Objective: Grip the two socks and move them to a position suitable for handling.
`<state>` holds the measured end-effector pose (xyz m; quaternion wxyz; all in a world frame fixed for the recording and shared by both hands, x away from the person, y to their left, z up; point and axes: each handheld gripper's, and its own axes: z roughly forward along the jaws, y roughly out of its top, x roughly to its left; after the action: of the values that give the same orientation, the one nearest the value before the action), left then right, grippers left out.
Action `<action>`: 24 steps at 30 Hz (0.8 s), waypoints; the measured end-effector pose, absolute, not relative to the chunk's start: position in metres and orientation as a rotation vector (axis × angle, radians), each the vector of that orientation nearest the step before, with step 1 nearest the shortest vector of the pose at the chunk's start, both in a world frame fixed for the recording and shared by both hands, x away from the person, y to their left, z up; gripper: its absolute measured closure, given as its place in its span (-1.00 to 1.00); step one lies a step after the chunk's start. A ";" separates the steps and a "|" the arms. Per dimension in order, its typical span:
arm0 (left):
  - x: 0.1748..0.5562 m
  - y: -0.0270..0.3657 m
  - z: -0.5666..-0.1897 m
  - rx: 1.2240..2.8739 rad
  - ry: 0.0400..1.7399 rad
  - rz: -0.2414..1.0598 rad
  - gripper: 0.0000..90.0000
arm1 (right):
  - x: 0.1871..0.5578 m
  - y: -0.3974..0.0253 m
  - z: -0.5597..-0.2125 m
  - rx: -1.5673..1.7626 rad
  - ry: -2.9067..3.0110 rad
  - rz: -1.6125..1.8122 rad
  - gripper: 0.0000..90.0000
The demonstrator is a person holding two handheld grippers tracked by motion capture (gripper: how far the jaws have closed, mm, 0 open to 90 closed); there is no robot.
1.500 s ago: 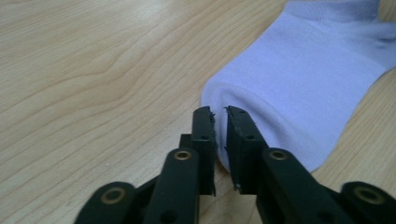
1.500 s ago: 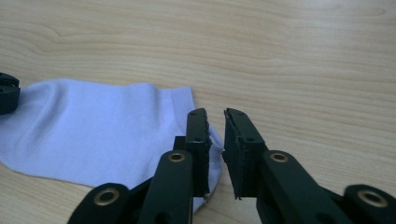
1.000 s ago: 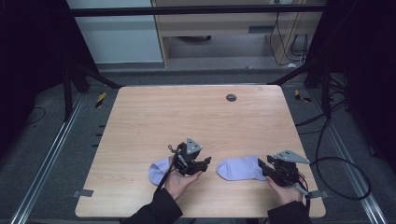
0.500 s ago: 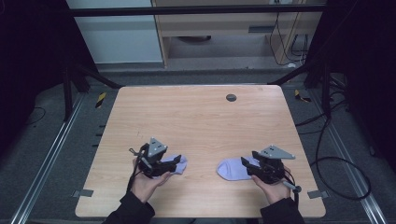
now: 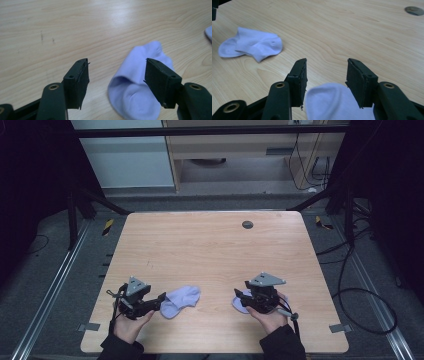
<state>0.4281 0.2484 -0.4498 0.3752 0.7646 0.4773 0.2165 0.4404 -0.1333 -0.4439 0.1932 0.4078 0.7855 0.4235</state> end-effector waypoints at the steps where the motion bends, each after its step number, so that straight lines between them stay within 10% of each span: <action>1: 0.427 0.253 -0.454 1.950 1.240 0.549 -0.21 | 0.443 -0.124 -0.445 1.130 2.225 1.189 0.15; 24: 0.425 0.249 -0.478 2.048 1.257 0.475 0.07 | 0.467 -0.023 -0.474 0.962 2.441 1.155 0.26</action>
<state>0.4248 0.2486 -0.4780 0.3393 0.7866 0.4826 0.1823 0.4666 -0.0229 -0.4742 0.1372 0.3323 0.8434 0.3992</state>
